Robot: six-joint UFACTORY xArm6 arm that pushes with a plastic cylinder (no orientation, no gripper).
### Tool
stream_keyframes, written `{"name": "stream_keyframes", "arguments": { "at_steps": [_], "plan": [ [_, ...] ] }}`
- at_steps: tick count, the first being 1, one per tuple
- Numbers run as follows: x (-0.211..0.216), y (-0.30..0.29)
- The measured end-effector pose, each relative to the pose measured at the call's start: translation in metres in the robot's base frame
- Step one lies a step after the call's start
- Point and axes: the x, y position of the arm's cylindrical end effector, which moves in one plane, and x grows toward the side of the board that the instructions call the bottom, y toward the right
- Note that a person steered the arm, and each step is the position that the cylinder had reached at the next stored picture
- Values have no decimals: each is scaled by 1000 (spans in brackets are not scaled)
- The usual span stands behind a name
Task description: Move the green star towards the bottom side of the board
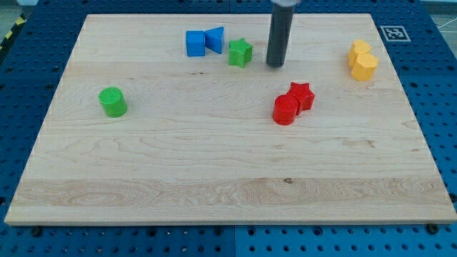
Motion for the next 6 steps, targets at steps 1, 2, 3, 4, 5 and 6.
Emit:
{"name": "stream_keyframes", "arguments": {
  "at_steps": [1,2,3,4,5,6],
  "plan": [
    [-57,2],
    [-68,-16],
    [-38,-46],
    [18,-48],
    [76,-48],
    [124,-55]
  ]
}}
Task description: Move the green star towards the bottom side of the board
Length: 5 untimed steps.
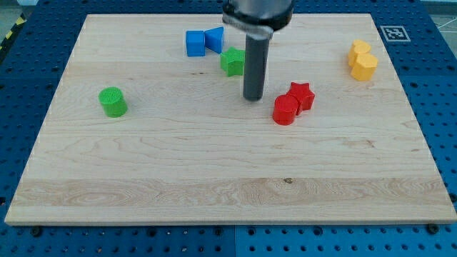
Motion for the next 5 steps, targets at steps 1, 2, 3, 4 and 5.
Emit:
{"name": "stream_keyframes", "arguments": {
  "at_steps": [1,2,3,4,5],
  "plan": [
    [27,-6],
    [-24,10],
    [-74,10],
    [-91,10],
    [-127,-1]
  ]
}}
